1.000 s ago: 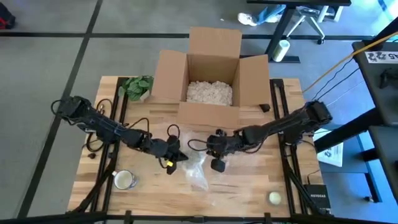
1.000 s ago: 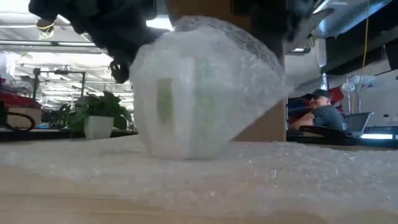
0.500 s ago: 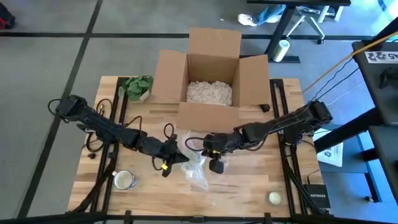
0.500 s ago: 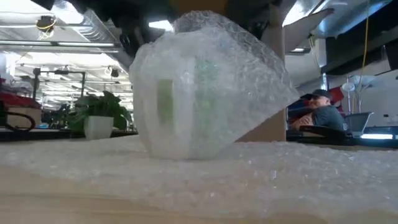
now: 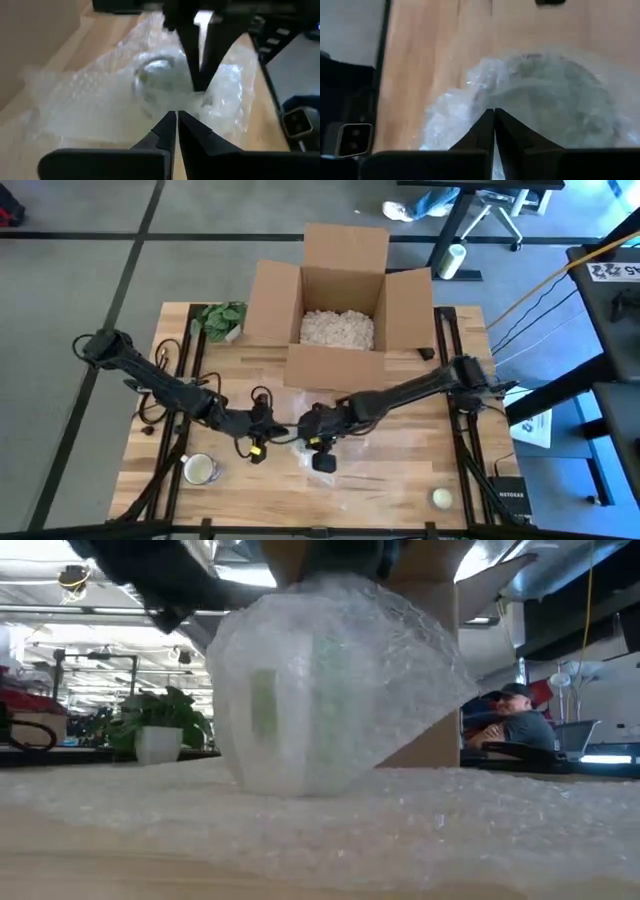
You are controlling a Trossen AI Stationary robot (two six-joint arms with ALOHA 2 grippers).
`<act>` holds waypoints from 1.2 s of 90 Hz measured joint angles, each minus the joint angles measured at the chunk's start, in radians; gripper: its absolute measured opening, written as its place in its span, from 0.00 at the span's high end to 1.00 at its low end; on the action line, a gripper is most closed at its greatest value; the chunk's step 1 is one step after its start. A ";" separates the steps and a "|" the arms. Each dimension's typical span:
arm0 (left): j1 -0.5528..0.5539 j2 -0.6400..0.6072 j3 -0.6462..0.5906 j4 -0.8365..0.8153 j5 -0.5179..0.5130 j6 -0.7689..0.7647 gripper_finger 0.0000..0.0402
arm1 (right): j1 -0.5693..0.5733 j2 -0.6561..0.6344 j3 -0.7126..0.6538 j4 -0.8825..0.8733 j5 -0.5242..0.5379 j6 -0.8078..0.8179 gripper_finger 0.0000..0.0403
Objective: Wrap mug
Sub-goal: Wrap the green mug with the bubble wrap
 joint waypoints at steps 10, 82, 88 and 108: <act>-0.026 0.001 -0.049 -0.004 -0.046 -0.055 1.00 | -0.020 0.091 0.112 -0.114 -0.031 -0.017 1.00; 0.228 0.002 -0.410 0.538 0.162 -0.030 1.00 | -0.024 0.177 0.246 -0.523 -0.176 -0.597 1.00; 0.250 0.004 -0.411 0.536 0.208 -0.050 1.00 | -0.023 0.180 0.263 -0.527 -0.175 -0.596 1.00; 0.242 0.004 -0.409 0.749 0.341 -0.003 1.00 | -0.022 0.181 0.276 -0.485 -0.170 -0.587 1.00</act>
